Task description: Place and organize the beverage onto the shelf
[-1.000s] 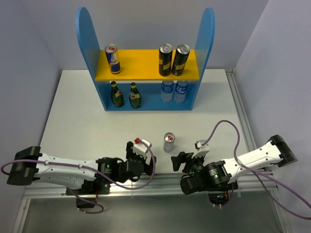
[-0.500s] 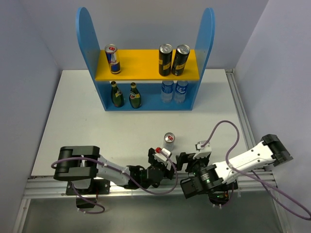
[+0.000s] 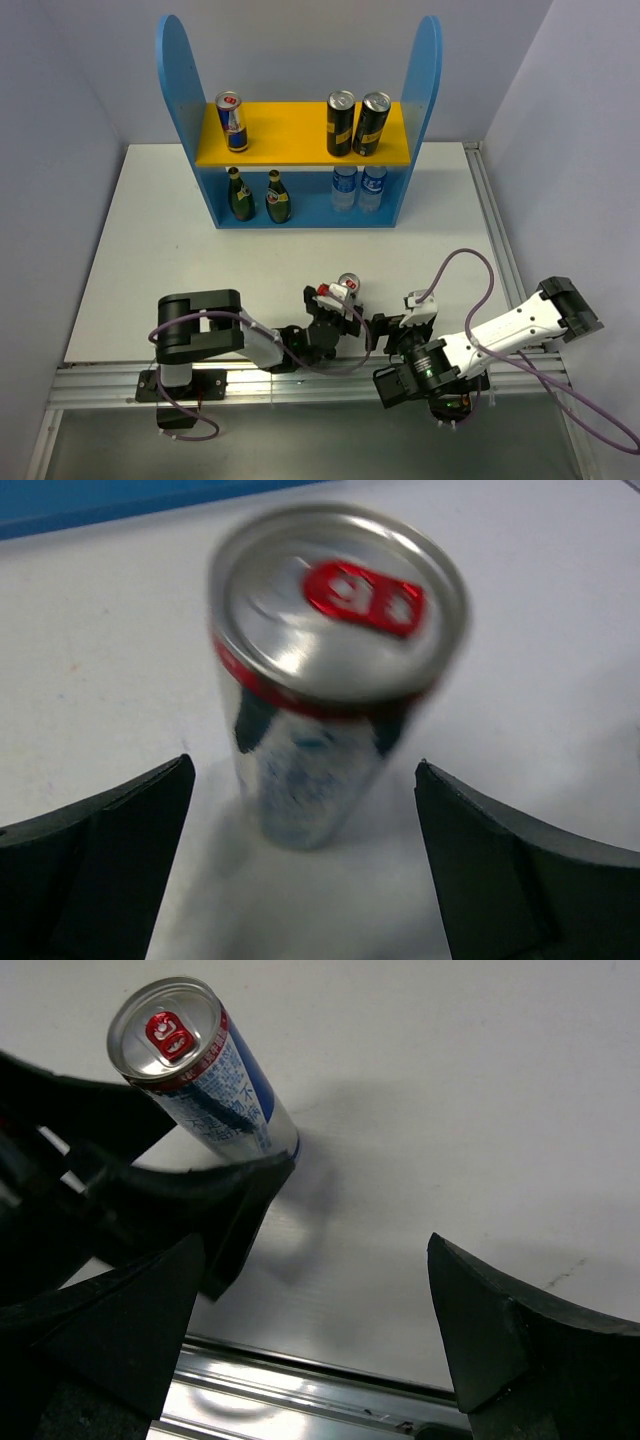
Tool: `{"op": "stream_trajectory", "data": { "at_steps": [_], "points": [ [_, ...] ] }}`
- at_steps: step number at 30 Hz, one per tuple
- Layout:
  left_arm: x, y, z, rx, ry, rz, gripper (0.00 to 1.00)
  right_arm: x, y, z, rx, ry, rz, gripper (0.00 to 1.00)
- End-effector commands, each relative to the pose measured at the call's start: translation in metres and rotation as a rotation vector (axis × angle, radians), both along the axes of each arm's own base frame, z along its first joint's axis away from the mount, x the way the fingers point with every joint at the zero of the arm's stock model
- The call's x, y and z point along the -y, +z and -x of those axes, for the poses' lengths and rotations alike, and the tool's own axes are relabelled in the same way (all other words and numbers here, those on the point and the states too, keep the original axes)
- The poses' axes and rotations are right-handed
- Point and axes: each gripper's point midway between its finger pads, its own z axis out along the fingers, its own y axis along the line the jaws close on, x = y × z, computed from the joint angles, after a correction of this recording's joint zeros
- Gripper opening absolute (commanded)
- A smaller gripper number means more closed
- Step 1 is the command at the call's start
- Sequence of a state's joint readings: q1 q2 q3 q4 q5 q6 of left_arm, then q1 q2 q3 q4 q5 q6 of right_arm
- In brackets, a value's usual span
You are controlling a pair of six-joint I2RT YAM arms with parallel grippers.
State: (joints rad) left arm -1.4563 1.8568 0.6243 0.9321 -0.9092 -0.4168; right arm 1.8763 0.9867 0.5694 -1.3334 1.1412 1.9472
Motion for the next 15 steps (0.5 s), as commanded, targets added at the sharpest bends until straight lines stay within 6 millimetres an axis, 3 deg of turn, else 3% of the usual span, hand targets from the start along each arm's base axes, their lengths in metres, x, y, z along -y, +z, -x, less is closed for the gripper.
{"op": "stream_trajectory", "data": {
  "at_steps": [1,3,6,10,13,15],
  "points": [
    [0.010,0.023,-0.020,0.042,-0.001,0.111,0.98,-0.020,0.019,0.000,-0.004,-0.026,-0.228,1.00],
    [0.010,0.021,-0.029,0.056,-0.002,0.095,0.96,-0.022,0.019,0.001,-0.006,-0.014,-0.240,1.00],
    [0.017,0.025,-0.038,0.063,-0.010,0.112,0.78,-0.023,0.018,0.001,-0.005,-0.008,-0.240,0.99],
    [0.017,0.031,-0.046,0.071,0.011,0.122,0.00,-0.023,0.019,0.001,-0.003,-0.016,-0.229,0.99],
    [0.008,0.036,-0.048,0.079,0.039,0.091,0.00,-0.022,0.019,0.001,-0.002,-0.025,-0.221,1.00],
    [-0.003,0.059,-0.054,0.083,0.115,0.091,0.00,-0.022,0.019,0.001,-0.002,-0.024,-0.220,1.00]
  ]
}}
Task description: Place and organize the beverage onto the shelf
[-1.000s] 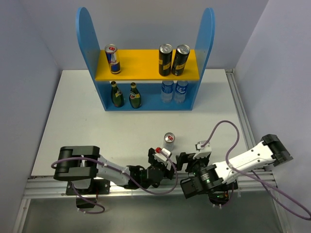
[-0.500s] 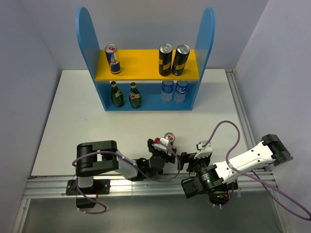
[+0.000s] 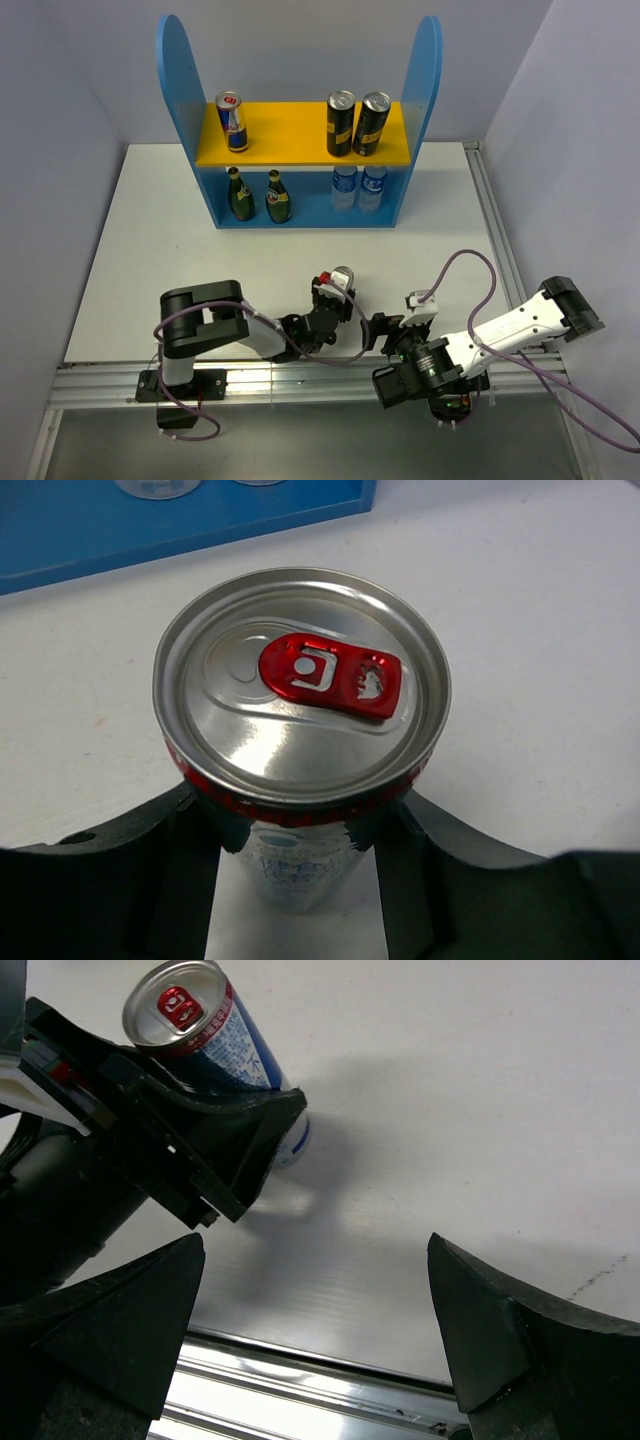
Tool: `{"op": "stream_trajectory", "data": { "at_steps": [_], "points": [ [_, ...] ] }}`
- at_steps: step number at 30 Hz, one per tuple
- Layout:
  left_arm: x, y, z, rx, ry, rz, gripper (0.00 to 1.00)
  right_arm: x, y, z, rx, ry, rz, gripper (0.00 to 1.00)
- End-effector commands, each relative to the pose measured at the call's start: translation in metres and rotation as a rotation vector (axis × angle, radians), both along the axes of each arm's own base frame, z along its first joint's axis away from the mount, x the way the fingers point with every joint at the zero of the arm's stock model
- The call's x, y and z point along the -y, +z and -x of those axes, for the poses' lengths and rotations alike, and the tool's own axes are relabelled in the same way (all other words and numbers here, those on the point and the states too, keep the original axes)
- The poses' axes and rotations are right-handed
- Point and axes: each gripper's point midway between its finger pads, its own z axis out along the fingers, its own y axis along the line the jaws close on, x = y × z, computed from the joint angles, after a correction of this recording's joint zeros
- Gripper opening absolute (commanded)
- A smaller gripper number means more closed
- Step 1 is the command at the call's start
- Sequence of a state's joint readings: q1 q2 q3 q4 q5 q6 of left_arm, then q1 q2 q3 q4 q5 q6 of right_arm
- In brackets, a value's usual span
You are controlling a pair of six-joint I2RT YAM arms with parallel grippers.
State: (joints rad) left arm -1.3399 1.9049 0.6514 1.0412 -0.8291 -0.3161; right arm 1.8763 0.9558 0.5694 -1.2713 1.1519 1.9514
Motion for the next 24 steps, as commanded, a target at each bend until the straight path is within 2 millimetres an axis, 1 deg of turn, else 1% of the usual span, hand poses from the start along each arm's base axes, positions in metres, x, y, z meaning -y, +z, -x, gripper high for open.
{"op": "stream_trajectory", "data": {
  "at_steps": [1,2,4,5,6,7,8,9,10,12,13,14,15,16,17,18,19,20,21,22,23,24],
  "points": [
    [-0.012,0.049,-0.013,0.025,0.120,0.012,0.00,-0.011,0.015,-0.001,0.016,-0.026,-0.124,1.00],
    [-0.019,0.074,-0.016,0.038,0.147,0.033,0.00,-0.011,0.015,-0.001,0.016,-0.025,-0.124,1.00],
    [-0.028,0.102,-0.019,0.063,0.171,0.032,0.00,-0.011,0.015,-0.001,0.014,-0.023,-0.129,0.99],
    [-0.040,0.121,-0.022,0.067,0.184,0.028,0.00,-0.012,0.015,-0.001,0.015,-0.019,-0.128,0.99],
    [-0.037,0.138,-0.024,0.067,0.154,0.046,0.00,-0.012,0.015,-0.001,0.015,-0.018,-0.133,0.99],
    [-0.044,0.148,-0.029,0.065,0.166,0.043,0.00,-0.011,0.015,-0.001,0.014,-0.017,-0.132,0.99],
    [-0.060,0.168,-0.039,0.078,0.198,0.062,0.00,-0.012,0.015,-0.001,0.013,-0.016,-0.133,0.99],
    [-0.063,0.184,-0.042,0.090,0.199,0.077,0.00,-0.012,0.015,-0.001,0.014,-0.013,-0.131,0.99],
    [-0.074,0.195,-0.052,0.105,0.219,0.070,0.00,-0.012,0.015,-0.001,0.013,-0.014,-0.132,0.99],
    [-0.087,0.226,-0.060,0.131,0.247,0.094,0.00,-0.013,0.015,-0.001,0.013,-0.012,-0.131,0.99],
    [-0.098,0.237,-0.071,0.148,0.275,0.087,0.00,-0.013,0.015,-0.001,0.014,-0.012,-0.128,0.99],
    [-0.104,0.250,-0.075,0.162,0.278,0.101,0.00,-0.013,0.015,-0.001,0.015,-0.011,-0.127,0.99],
    [-0.107,0.268,-0.080,0.174,0.283,0.117,0.00,-0.013,0.015,0.000,0.014,-0.010,-0.128,0.99],
    [-0.117,0.278,-0.090,0.186,0.303,0.117,0.00,-0.014,0.015,0.000,0.013,-0.009,-0.130,0.99],
    [-0.119,0.288,-0.095,0.195,0.298,0.125,0.00,-0.014,0.015,0.000,0.014,-0.007,-0.129,0.99],
    [-0.122,0.306,-0.100,0.212,0.299,0.142,0.00,-0.013,0.015,0.000,0.014,-0.007,-0.126,0.99],
    [-0.132,0.314,-0.111,0.223,0.322,0.144,0.00,-0.014,0.015,0.000,0.012,-0.008,-0.130,0.99],
    [-0.130,0.318,-0.118,0.227,0.315,0.140,0.00,-0.014,0.015,0.000,0.012,-0.006,-0.133,0.99],
    [-0.131,0.334,-0.123,0.243,0.317,0.158,0.00,-0.014,0.015,0.000,0.012,-0.006,-0.133,0.99],
    [-0.139,0.337,-0.134,0.244,0.338,0.145,0.00,-0.015,0.015,0.000,0.011,-0.005,-0.135,0.99],
    [-0.138,0.336,-0.143,0.240,0.342,0.127,0.00,-0.014,0.015,0.000,0.011,-0.001,-0.129,0.99],
    [-0.139,0.350,-0.148,0.255,0.346,0.139,0.00,-0.015,0.015,0.000,0.012,0.000,-0.131,0.99]
  ]
}}
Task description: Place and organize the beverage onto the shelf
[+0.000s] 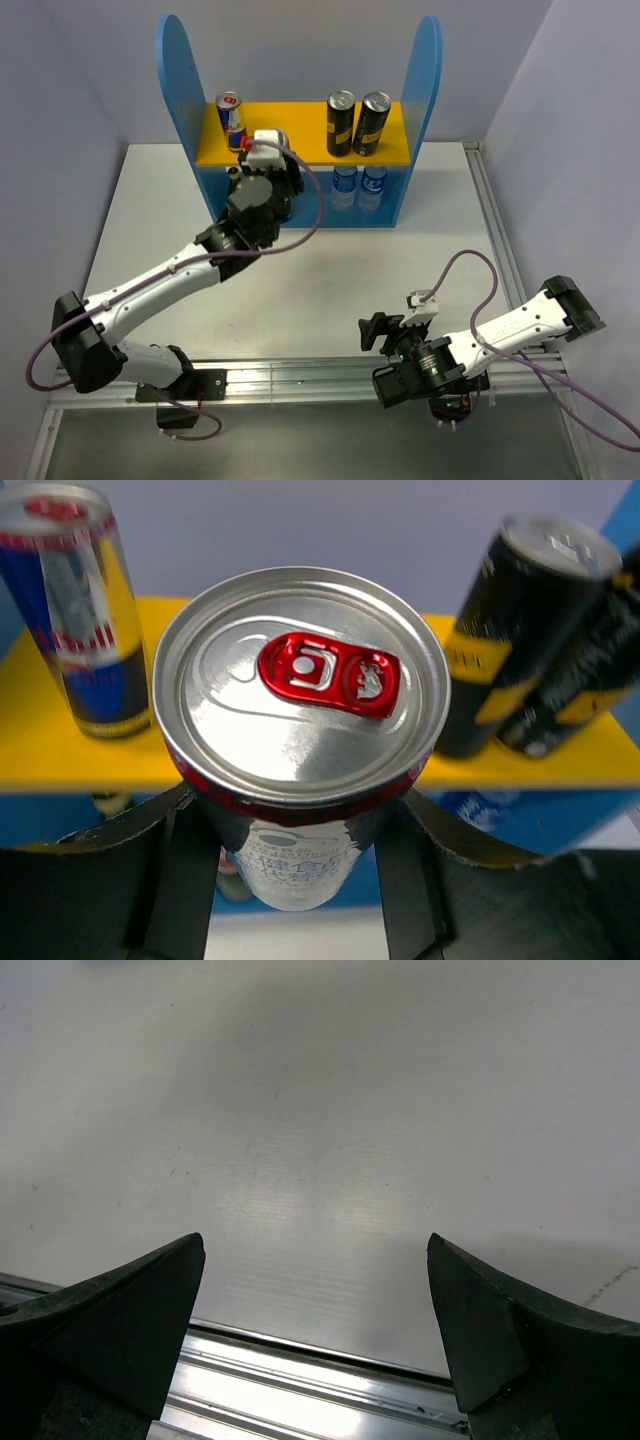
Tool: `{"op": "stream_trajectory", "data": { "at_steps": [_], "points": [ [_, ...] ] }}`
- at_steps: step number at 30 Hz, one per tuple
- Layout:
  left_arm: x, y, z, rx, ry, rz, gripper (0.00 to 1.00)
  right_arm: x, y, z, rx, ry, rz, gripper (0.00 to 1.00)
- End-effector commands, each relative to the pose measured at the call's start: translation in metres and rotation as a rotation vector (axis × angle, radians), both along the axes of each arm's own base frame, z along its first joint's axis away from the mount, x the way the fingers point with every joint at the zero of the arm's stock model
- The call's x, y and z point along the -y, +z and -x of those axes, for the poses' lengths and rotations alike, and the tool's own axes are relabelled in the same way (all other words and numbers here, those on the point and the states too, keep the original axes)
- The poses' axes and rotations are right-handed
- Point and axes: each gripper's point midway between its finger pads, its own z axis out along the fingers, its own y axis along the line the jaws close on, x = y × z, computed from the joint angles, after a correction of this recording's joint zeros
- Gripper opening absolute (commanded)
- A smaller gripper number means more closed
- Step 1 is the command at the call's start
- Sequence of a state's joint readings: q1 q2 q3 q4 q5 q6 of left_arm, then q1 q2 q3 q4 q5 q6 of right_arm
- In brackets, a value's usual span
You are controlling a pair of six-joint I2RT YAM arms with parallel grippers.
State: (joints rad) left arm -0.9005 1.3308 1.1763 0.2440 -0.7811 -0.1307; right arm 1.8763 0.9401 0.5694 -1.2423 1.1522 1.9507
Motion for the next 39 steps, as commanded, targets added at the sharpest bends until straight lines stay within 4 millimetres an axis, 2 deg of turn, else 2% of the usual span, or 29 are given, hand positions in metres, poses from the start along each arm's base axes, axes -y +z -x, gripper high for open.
{"op": "stream_trajectory", "data": {
  "at_steps": [1,2,3,4,5,6,7,8,9,10,15,21,27,29,31,36,37,38,39],
  "points": [
    [-0.005,0.049,-0.022,0.074,-0.017,0.017,0.00,-0.010,0.013,-0.001,0.023,-0.001,-0.089,0.99],
    [-0.004,0.047,-0.030,0.068,-0.014,0.008,0.00,-0.010,0.013,-0.001,0.024,0.000,-0.091,0.99],
    [-0.003,0.054,-0.034,0.078,-0.025,0.022,0.00,-0.011,0.013,-0.001,0.023,0.002,-0.091,0.99],
    [-0.011,0.055,-0.043,0.080,-0.007,0.024,0.00,-0.010,0.013,-0.001,0.024,0.001,-0.091,0.99],
    [-0.011,0.048,-0.052,0.063,0.000,0.014,0.00,-0.010,0.013,-0.001,0.024,0.002,-0.090,0.99],
    [-0.010,0.052,-0.057,0.065,-0.012,0.028,0.00,-0.010,0.013,-0.001,0.022,0.002,-0.091,0.99],
    [-0.018,0.049,-0.066,0.055,0.005,0.024,0.00,-0.011,0.013,-0.001,0.024,0.005,-0.090,0.99],
    [-0.017,0.040,-0.075,0.032,0.012,0.010,0.00,-0.011,0.014,-0.001,0.024,0.004,-0.092,0.99],
    [-0.020,0.042,-0.080,0.034,0.023,0.015,0.00,-0.010,0.013,-0.001,0.024,0.006,-0.090,0.99],
    [-0.022,0.036,-0.087,0.022,0.034,0.002,0.00,-0.010,0.013,-0.001,0.025,0.005,-0.089,0.99],
    [-0.026,0.027,-0.101,0.012,0.050,0.000,0.00,-0.011,0.013,-0.001,0.022,0.008,-0.092,0.99],
    [-0.041,0.021,-0.114,0.001,0.096,-0.007,0.00,-0.011,0.014,-0.001,0.023,0.009,-0.094,0.99],
    [-0.050,0.022,-0.122,0.011,0.112,-0.029,0.09,-0.012,0.013,0.000,0.024,0.013,-0.092,0.99],
    [-0.053,0.021,-0.127,0.009,0.115,-0.037,0.15,-0.012,0.013,0.000,0.024,0.011,-0.090,0.99],
    [-0.057,0.021,-0.129,0.010,0.131,-0.045,0.25,-0.012,0.013,0.000,0.024,0.012,-0.090,0.99],
    [-0.061,0.021,-0.131,0.019,0.145,-0.037,0.36,-0.012,0.013,0.000,0.024,0.012,-0.089,0.99],
    [-0.061,0.019,-0.132,0.014,0.146,-0.038,0.47,-0.013,0.013,0.000,0.025,0.012,-0.087,0.99],
    [-0.061,0.019,-0.133,0.013,0.146,-0.037,0.53,-0.013,0.013,0.000,0.023,0.013,-0.087,0.99],
    [-0.060,0.017,-0.132,0.008,0.144,-0.033,0.66,-0.013,0.013,0.000,0.024,0.012,-0.085,0.99]
  ]
}}
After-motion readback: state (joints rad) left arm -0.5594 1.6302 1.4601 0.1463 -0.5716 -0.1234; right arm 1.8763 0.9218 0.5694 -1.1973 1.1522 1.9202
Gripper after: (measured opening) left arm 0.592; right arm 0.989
